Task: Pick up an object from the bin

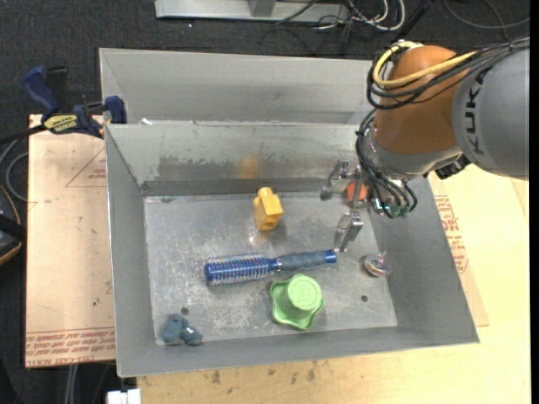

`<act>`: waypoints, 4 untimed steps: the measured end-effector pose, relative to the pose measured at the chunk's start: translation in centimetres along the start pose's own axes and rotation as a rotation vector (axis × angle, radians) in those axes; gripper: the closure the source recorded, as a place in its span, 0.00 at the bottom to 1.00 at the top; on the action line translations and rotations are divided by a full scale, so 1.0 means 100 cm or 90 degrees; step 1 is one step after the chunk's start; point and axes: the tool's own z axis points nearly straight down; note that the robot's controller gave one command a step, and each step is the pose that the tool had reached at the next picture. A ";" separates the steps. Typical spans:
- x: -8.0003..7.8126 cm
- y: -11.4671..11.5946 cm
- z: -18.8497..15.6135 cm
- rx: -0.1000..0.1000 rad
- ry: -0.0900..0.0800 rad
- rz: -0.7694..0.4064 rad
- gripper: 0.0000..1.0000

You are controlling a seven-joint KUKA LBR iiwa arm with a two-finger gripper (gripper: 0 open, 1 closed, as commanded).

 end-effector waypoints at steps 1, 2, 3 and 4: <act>0.060 -0.025 0.103 0.000 -0.011 -0.024 0.00; 0.043 0.013 0.101 0.004 -0.009 0.047 0.00; 0.040 0.015 0.099 0.000 -0.015 0.047 1.00; 0.039 0.010 -0.035 0.000 -0.010 0.073 1.00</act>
Offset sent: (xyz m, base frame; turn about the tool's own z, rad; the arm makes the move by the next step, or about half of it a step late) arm -0.0649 -0.0256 -0.1064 -0.0398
